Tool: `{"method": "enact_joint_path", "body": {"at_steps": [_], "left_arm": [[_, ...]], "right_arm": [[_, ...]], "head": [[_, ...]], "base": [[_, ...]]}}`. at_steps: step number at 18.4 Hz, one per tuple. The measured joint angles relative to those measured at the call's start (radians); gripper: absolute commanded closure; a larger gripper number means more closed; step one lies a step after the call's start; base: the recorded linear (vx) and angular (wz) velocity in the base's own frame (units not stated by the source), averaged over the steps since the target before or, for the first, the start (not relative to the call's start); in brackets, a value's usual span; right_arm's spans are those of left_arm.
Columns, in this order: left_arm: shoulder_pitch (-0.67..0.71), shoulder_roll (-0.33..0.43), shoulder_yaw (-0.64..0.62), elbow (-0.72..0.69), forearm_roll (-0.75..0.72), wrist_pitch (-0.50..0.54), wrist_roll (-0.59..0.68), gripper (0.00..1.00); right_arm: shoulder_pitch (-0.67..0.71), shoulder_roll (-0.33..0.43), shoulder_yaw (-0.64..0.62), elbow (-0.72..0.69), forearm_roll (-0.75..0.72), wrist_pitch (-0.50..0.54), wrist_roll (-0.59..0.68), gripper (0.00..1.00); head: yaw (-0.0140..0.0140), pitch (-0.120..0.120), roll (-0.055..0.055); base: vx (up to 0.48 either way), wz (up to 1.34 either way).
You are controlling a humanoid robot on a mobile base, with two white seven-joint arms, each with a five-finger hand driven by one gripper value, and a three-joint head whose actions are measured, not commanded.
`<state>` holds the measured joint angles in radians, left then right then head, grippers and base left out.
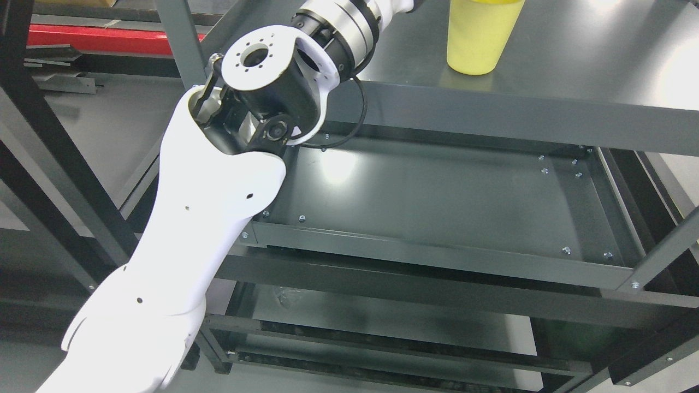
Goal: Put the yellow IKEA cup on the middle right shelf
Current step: 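Withdraw the left hand from the shelf, leaving the cup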
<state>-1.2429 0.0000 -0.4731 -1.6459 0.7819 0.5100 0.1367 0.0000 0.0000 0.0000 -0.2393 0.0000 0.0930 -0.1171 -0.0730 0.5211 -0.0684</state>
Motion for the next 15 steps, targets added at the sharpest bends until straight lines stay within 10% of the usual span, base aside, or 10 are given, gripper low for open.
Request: {"method": "enact_joint_path", "body": {"at_steps": [15], "left_arm": [[0.117,0.004,0.028,-0.075,0.33,0.123,-0.376,0.05]], "right_arm": [[0.0,0.0,0.0,0.0,0.0,0.0,0.0,0.01]], "head": [[0.0,0.0,0.0]], "base": [[0.0,0.0]]}}
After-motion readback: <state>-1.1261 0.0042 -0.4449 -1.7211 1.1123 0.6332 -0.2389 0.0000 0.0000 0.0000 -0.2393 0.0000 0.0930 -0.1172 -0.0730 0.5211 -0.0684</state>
